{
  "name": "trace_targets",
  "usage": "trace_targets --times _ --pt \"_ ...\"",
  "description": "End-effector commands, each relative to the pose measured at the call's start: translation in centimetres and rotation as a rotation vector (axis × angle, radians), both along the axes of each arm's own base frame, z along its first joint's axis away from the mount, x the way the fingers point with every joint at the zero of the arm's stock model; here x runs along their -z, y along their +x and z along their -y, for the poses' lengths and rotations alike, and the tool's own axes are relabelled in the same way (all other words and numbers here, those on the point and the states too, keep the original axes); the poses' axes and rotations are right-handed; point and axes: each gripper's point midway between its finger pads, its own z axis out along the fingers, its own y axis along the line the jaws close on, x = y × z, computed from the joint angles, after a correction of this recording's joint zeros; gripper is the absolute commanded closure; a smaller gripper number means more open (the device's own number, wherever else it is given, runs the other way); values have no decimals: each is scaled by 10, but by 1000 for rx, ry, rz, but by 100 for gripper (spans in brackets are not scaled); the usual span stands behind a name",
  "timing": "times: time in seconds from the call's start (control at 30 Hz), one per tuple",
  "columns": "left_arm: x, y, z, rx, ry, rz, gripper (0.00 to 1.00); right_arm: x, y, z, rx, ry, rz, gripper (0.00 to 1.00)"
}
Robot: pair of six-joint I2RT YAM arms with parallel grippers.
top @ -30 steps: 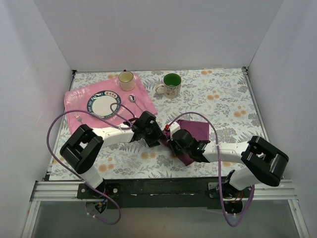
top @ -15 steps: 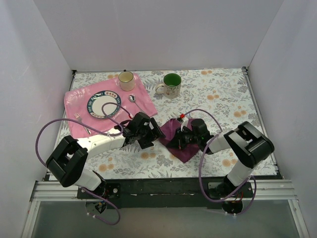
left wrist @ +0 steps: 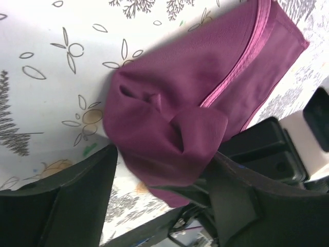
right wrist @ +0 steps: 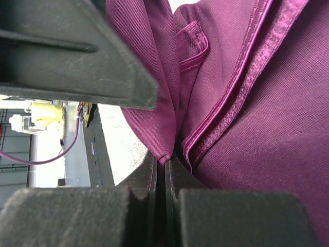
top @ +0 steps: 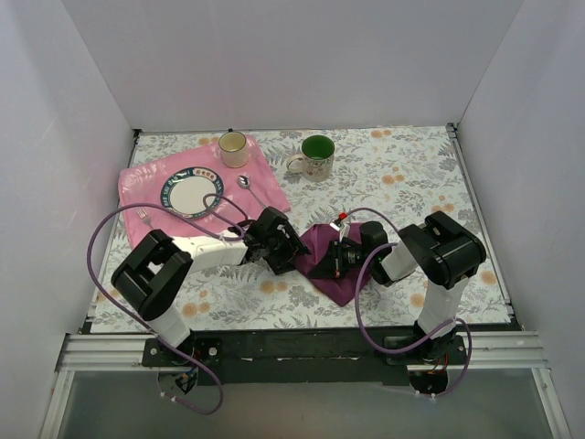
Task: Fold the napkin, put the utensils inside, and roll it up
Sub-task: Roll the napkin with the utensil
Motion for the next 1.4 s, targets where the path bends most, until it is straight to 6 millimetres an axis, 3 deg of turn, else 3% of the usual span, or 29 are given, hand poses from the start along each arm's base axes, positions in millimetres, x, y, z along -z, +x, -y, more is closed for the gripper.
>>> trace_targets --times 0.0,0.07,0.17,0.23,0.4,0.47,0.5,0.53,0.57,0.6,0.63,0.77,0.8,0.83,0.9,1.03,1.13,1.17,1.37 --pt "28 -8 -12 -79 89 -120 42 28 -19 13 -2 -100 -121 99" --pt "35 -12 -14 -87 103 -148 58 30 -13 13 -3 -128 -77 99" --pt "46 -15 -22 -99 140 -155 71 32 -4 17 12 -198 -56 99" --pt "52 -16 -26 -100 161 -157 73 33 -3 21 2 -240 -39 99" --pt "54 -15 -23 -43 180 -150 100 29 9 21 -37 -354 41 99" --pt "55 -17 -23 -30 192 -165 100 31 8 30 -53 -454 67 93" --pt "51 -15 -20 -19 188 -158 100 23 13 22 -66 -477 110 83" --pt "49 -14 -19 -17 188 -159 100 18 24 27 -45 -554 180 77" --pt "47 -15 -20 -15 192 -162 100 18 17 35 -58 -628 164 71" --pt "44 -14 -18 -13 185 -160 100 -1 22 25 -60 -639 228 61" --pt "43 -14 -17 -14 180 -159 100 -5 31 31 -21 -711 277 56" --pt "37 -13 -15 -10 168 -159 100 -35 38 36 13 -838 382 37" --pt "36 -14 -14 -8 167 -156 100 -39 29 34 -16 -848 391 23" --pt "35 -14 -14 -4 164 -157 100 -50 40 38 35 -887 446 22" --pt "32 -14 -13 0 159 -154 100 -59 34 33 25 -894 506 21" --pt "26 -13 -10 26 158 -143 100 -60 28 29 42 -919 596 22" --pt "22 -11 -12 28 164 -128 100 -56 19 21 34 -899 661 24" --pt "22 -11 -11 32 162 -127 100 -46 12 22 13 -909 666 25" --pt "19 -14 -8 54 149 -138 100 -23 8 22 20 -984 702 30"
